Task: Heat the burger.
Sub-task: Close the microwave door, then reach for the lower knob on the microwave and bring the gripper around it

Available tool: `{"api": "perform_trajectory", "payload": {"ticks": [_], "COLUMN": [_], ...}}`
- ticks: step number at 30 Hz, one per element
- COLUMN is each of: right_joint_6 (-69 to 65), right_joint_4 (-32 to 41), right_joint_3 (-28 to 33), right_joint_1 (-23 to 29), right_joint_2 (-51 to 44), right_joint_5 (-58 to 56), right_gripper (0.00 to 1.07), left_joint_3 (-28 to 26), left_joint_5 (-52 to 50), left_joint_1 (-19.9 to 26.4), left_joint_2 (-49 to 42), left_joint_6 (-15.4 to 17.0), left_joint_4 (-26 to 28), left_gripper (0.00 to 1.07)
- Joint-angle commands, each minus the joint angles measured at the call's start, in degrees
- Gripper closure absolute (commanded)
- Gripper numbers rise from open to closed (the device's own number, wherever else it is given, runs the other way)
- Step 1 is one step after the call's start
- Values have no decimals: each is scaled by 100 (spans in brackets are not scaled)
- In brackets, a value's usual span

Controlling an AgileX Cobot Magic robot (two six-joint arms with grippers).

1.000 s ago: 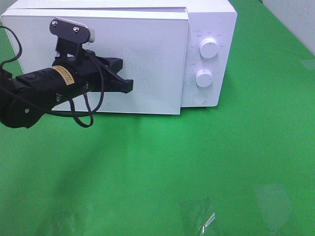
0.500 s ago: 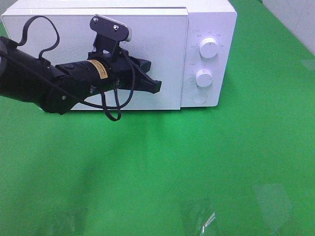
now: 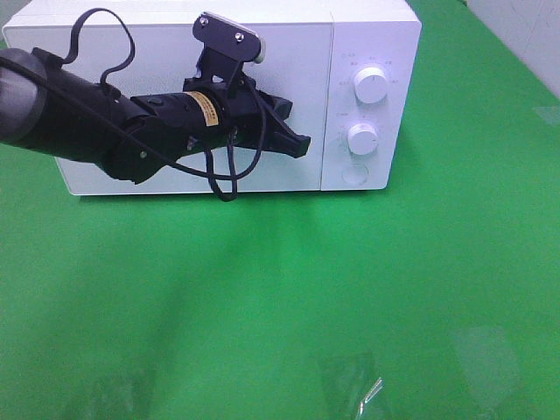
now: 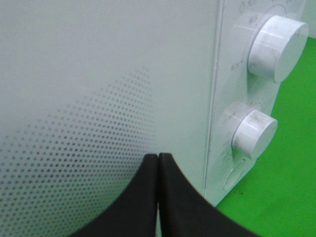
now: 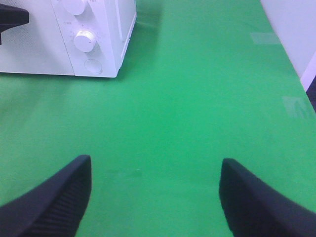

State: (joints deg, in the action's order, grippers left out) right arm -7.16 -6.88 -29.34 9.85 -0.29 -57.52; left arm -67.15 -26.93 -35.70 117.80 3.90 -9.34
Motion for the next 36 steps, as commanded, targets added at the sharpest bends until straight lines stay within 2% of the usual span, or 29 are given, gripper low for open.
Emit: {"api": "perform_trajectory", "payload": {"ticks": [1, 5, 6, 7, 8, 9, 10, 11, 12, 13, 14, 22, 23, 27, 30, 31, 32, 36], "right_joint_6": [11, 11, 11, 11, 11, 11, 11, 11, 11, 11, 11, 11, 11, 11, 11, 11, 11, 11], "right_joint_4": [11, 11, 11, 11, 11, 11, 11, 11, 11, 11, 11, 11, 11, 11, 11, 11, 11, 11], "right_joint_3": [11, 11, 11, 11, 11, 11, 11, 11, 11, 11, 11, 11, 11, 11, 11, 11, 11, 11], "right_joint_1": [-46, -46, -46, -46, -46, -46, -46, -46, -46, -46, -46, -46, -46, -46, -46, -46, -46, -46], "right_joint_2": [-138, -138, -138, -138, -138, -138, -138, -138, -138, -138, -138, -138, -138, -138, -138, -138, -138, -138], "right_joint_5": [-6, -6, -6, -6, -6, -6, -6, -6, -6, -6, -6, -6, -6, -6, -6, -6, -6, -6], "right_gripper": [36, 36, 36, 36, 36, 36, 36, 36, 36, 36, 36, 36, 36, 36, 36, 36, 36, 36], "left_joint_3": [-178, -178, -178, -178, -178, -178, -178, -178, -178, -178, -178, -178, -178, -178, -178, -178, -178, -178], "left_joint_5": [367, 871, 957, 957, 1192, 1192, 1295, 1295, 1484, 1484, 1851, 3489, 4005, 4664, 5764, 5764, 6337, 6933], "left_joint_1": [-29, -252, -298, -298, -430, -430, -487, -487, -573, -573, -676, -1014, -1071, -1112, -1112, -1112, -1112, -1112], "left_joint_2": [-189, -321, -350, -350, -441, -441, -476, -476, -550, -550, -659, -1049, -1186, -1364, -1650, -1650, -1805, -1971], "left_joint_6": [57, 57, 57, 57, 74, 74, 86, 86, 166, 166, 223, 223, 223, 223, 223, 223, 218, 206], "left_joint_4": [567, 567, 567, 567, 567, 567, 573, 573, 579, 579, 579, 590, 602, 659, 877, 877, 900, 934], "left_gripper": [107, 104, 99, 99, 70, 70, 55, 55, 29, 29, 6, 6, 6, 6, 6, 6, 6, 6]}}
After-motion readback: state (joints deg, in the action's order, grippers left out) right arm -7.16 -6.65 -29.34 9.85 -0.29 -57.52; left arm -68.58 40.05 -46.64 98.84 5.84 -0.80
